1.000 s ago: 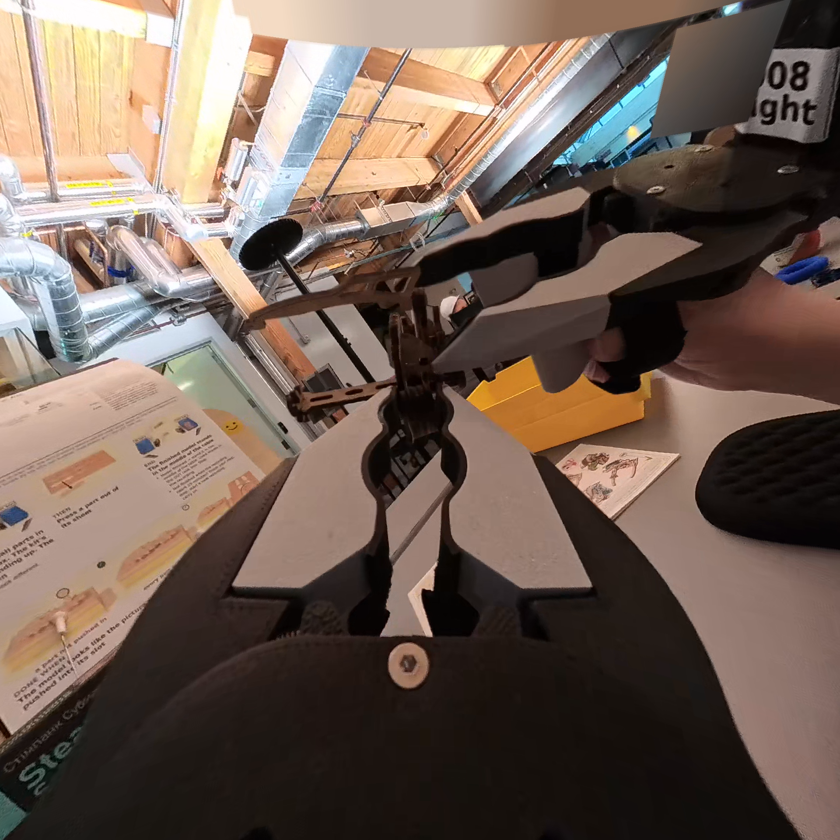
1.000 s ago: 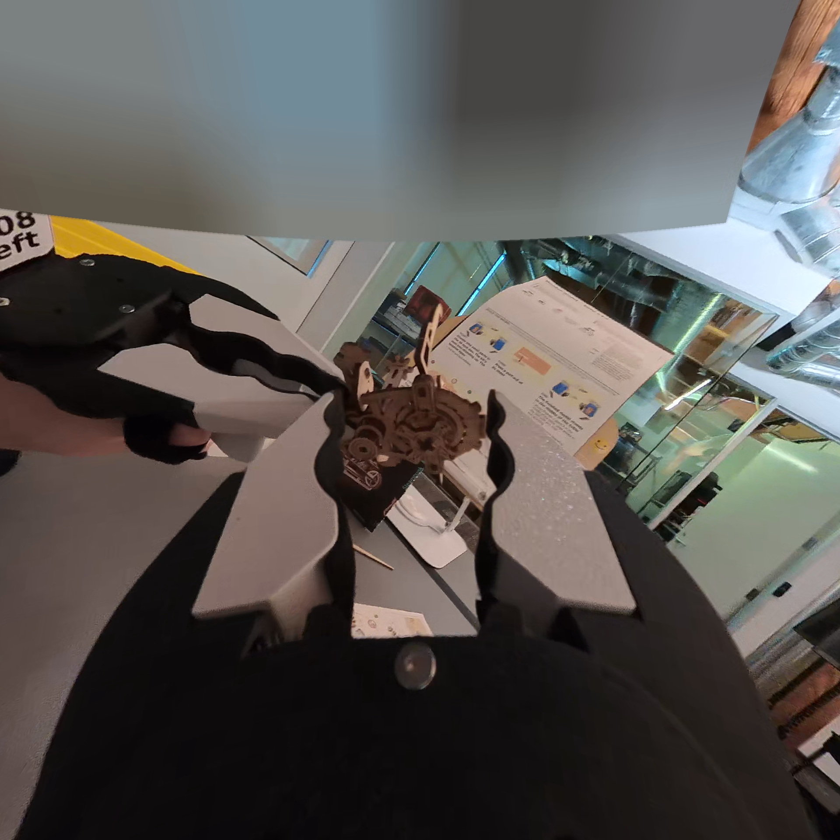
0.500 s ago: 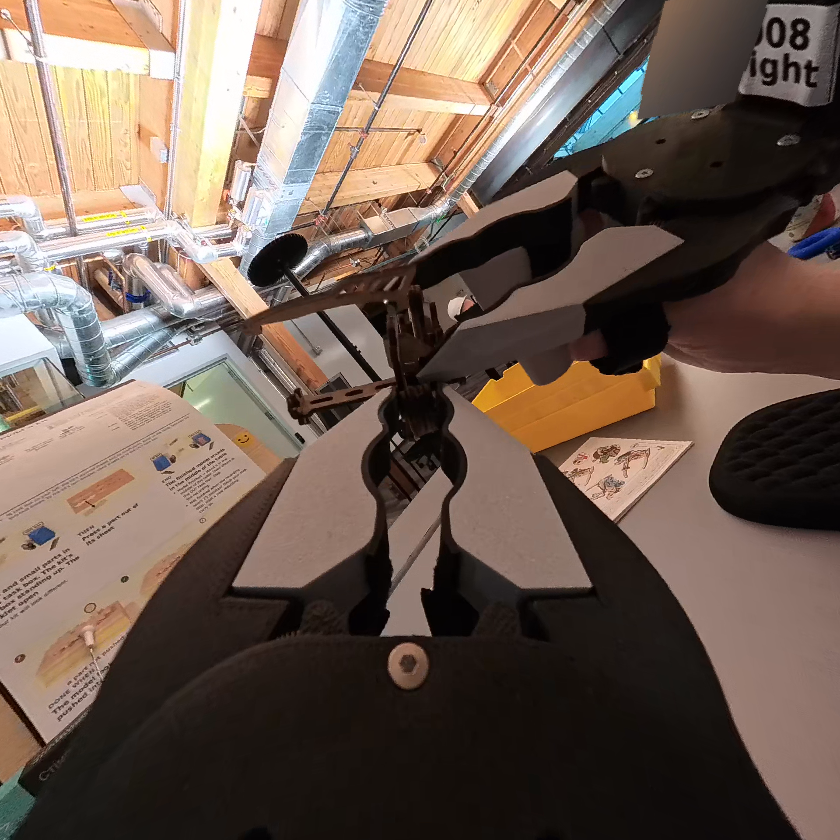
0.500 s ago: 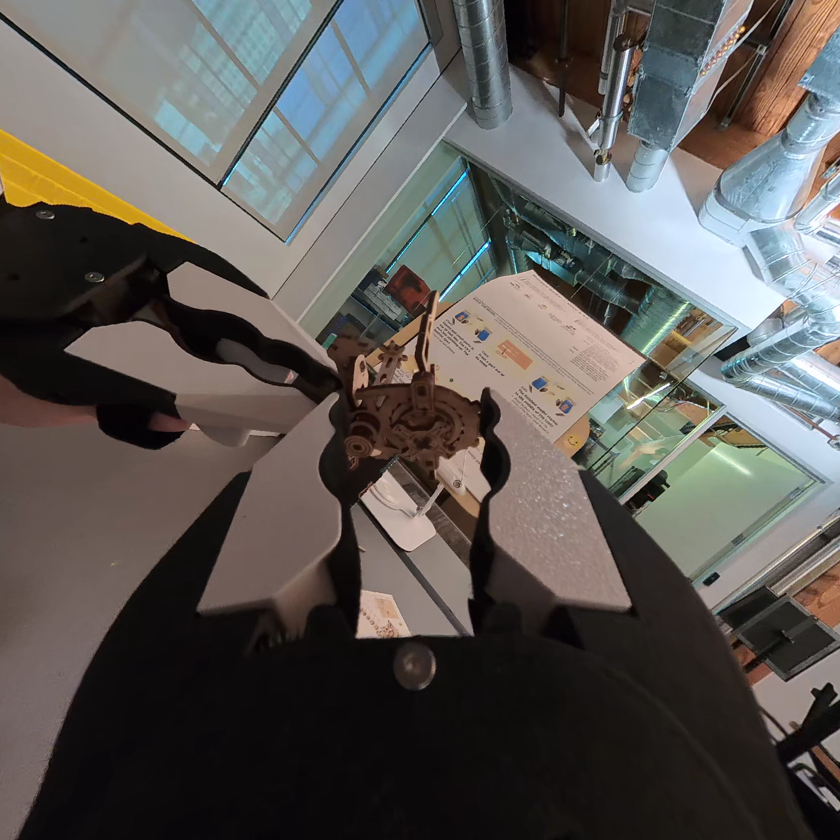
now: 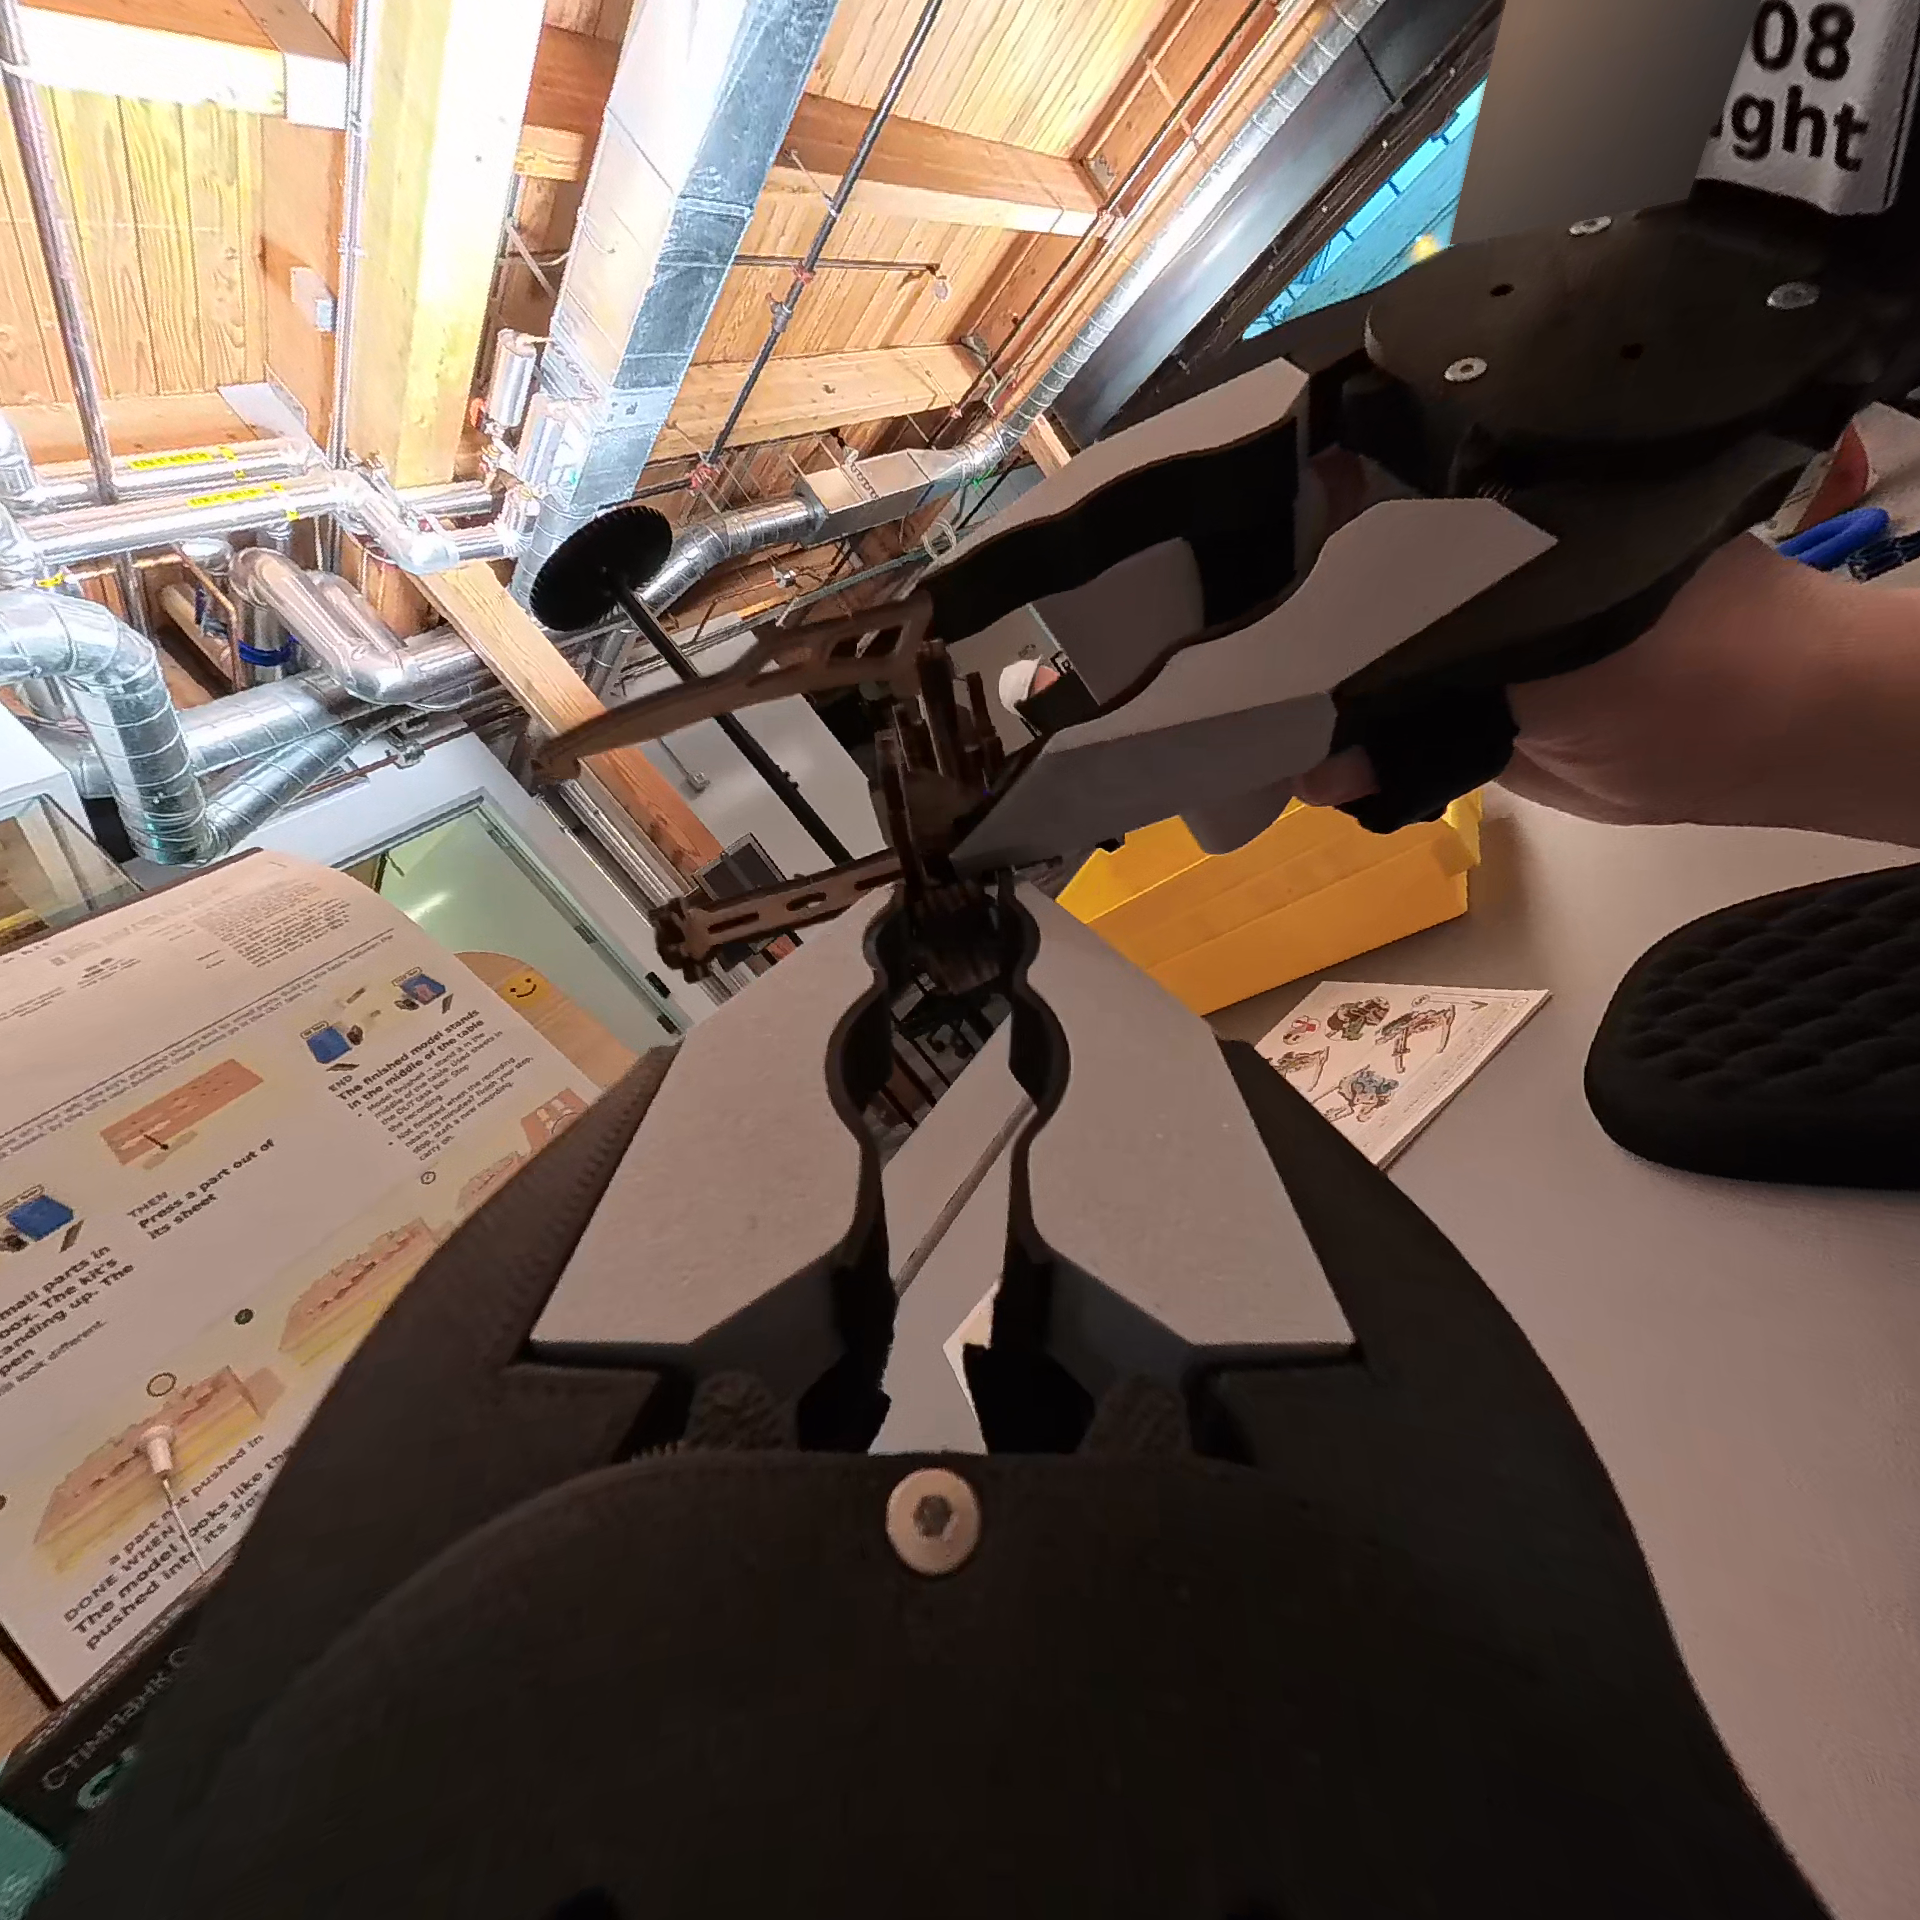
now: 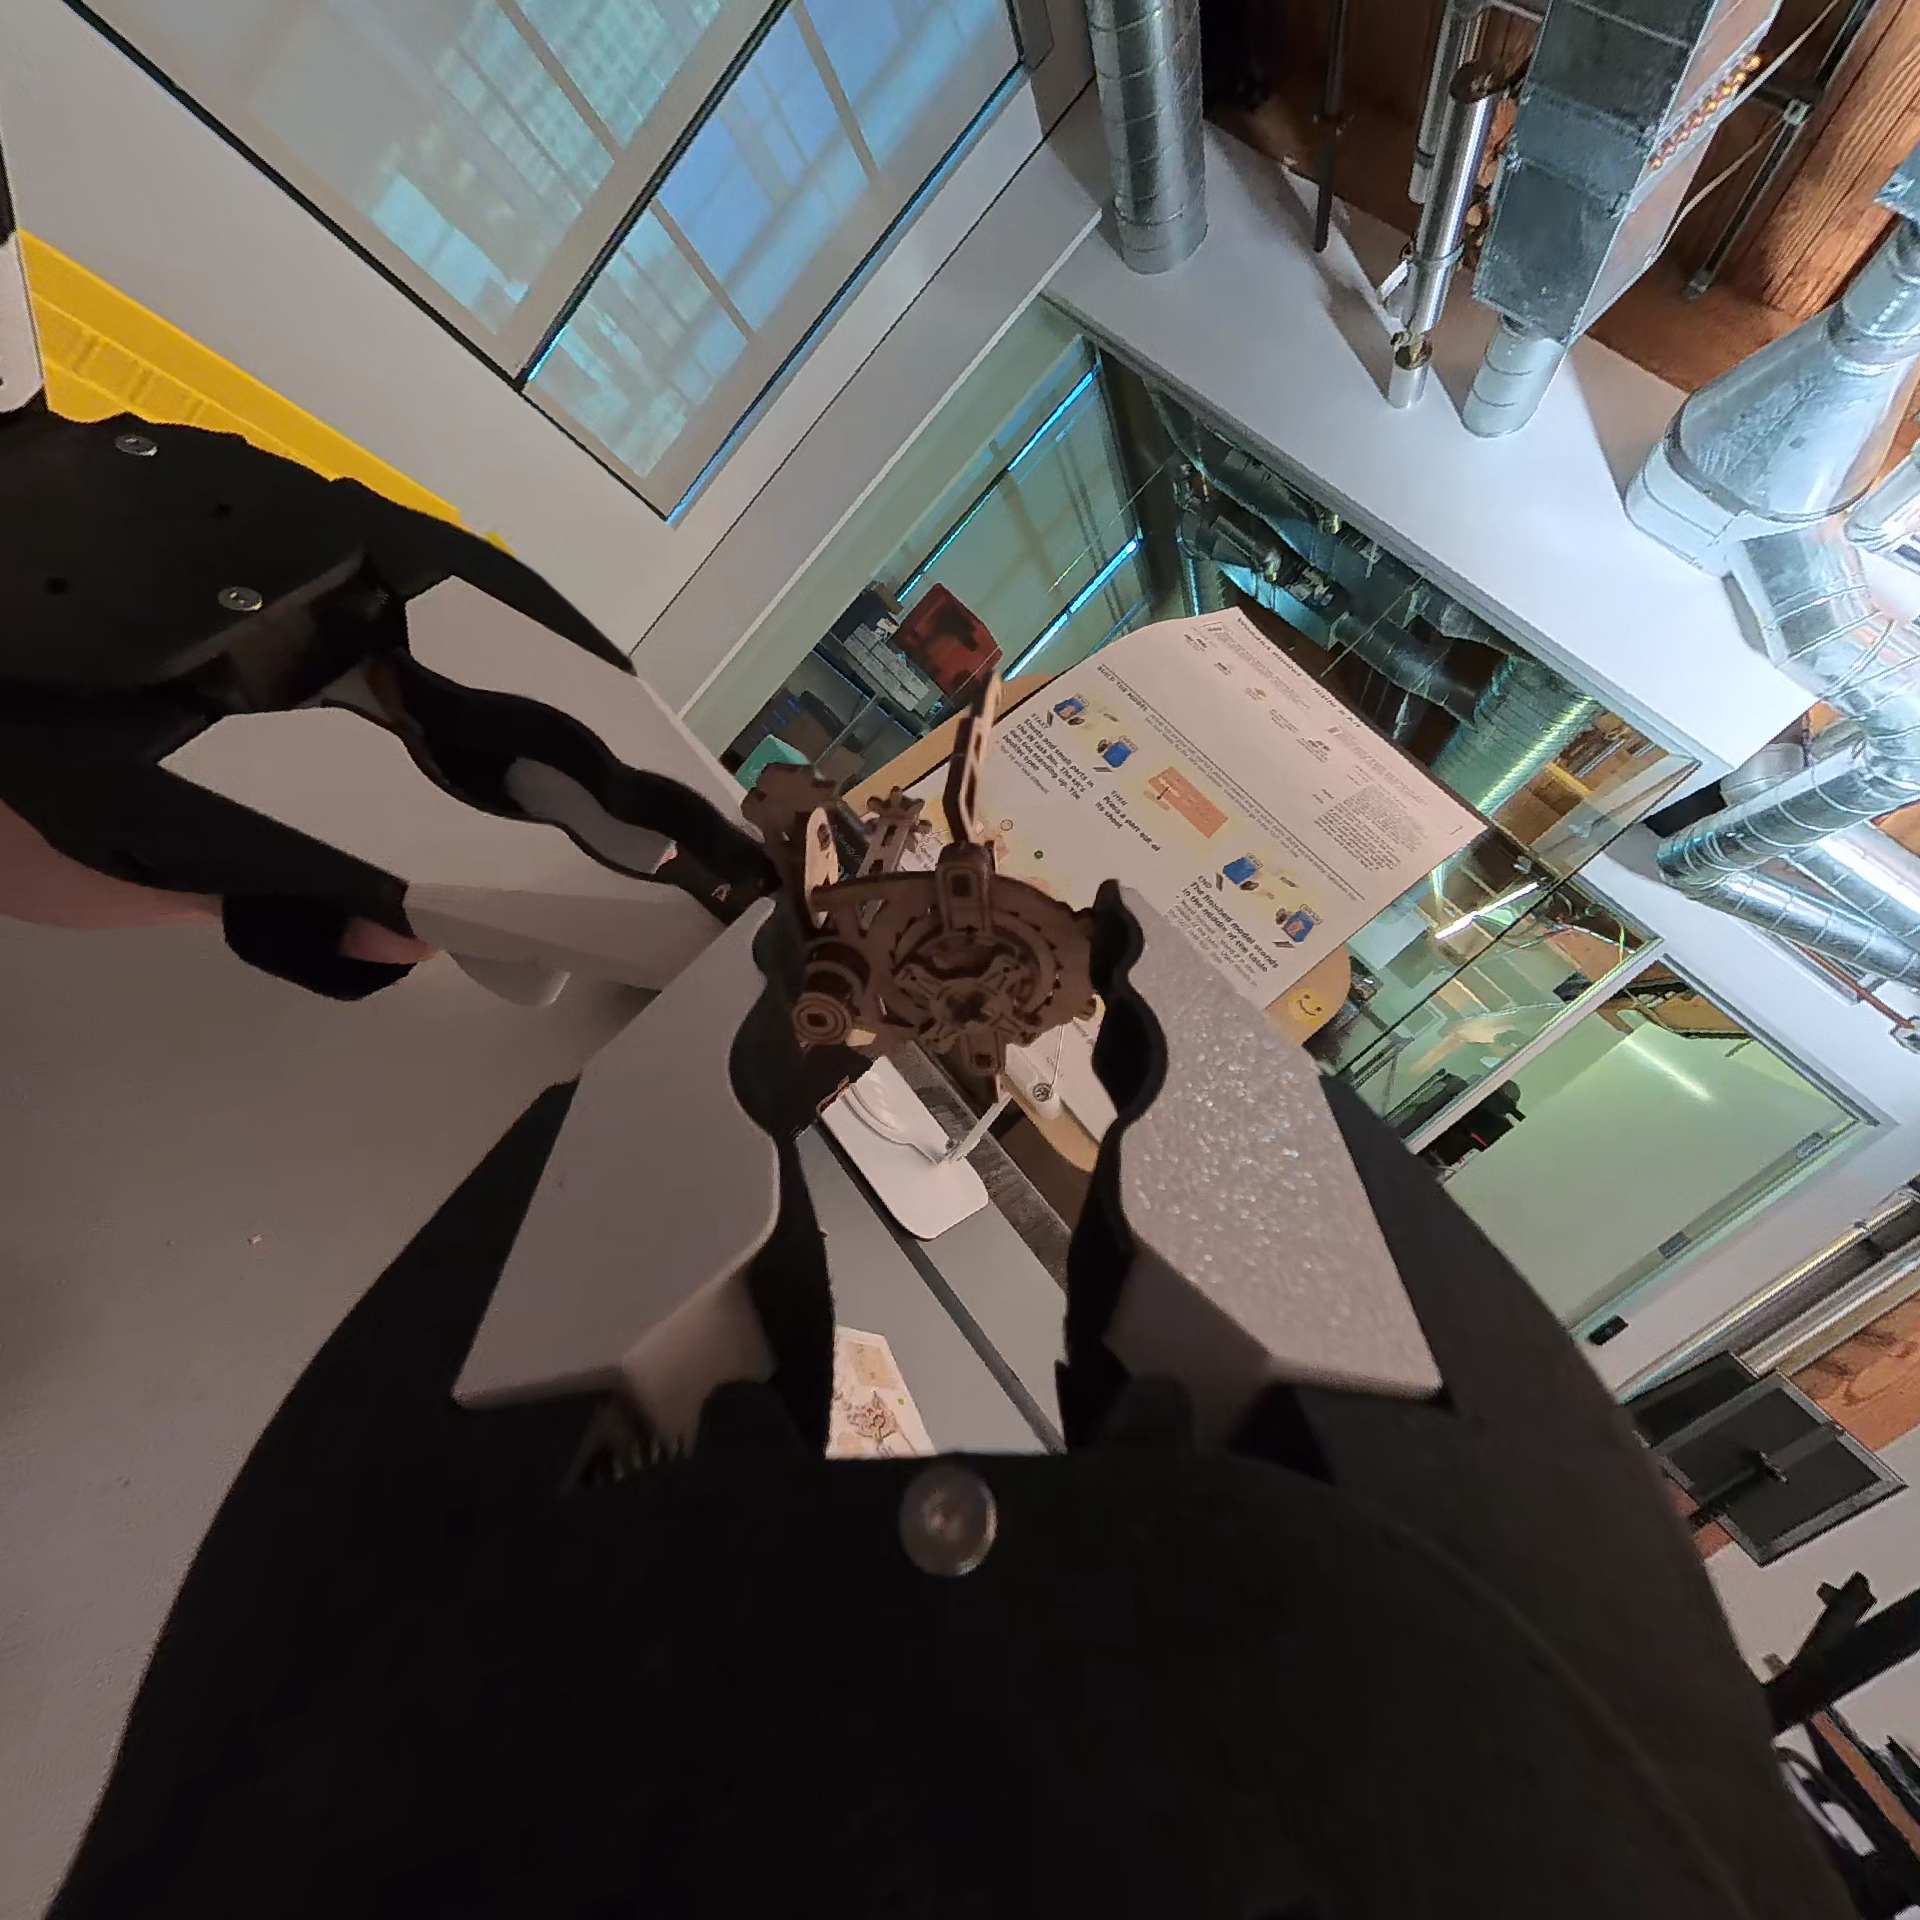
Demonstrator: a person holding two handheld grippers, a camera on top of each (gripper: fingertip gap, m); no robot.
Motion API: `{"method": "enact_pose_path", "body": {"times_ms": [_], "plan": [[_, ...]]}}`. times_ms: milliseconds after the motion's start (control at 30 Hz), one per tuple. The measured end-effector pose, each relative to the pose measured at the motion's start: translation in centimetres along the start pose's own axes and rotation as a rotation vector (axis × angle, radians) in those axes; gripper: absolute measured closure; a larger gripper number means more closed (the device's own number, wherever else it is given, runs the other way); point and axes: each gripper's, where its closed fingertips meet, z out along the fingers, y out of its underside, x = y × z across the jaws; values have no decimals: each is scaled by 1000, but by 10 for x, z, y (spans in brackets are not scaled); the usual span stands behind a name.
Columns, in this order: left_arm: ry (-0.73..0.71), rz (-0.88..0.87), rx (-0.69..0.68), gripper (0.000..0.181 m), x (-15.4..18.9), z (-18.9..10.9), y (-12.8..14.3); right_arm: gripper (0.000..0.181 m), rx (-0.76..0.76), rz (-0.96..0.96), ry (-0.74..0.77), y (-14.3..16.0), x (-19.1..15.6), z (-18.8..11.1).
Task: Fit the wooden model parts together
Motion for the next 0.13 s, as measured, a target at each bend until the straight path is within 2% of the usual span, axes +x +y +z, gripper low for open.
{"method": "enact_pose_path", "body": {"times_ms": [33, 133], "plan": [[1, 1, 3, 168, 0, 0, 0, 126, 4, 7, -3, 0, 0, 0], [-5, -7, -2, 168, -1, 1, 0, 125, 1, 35, -7, 1, 1, 1]]}}
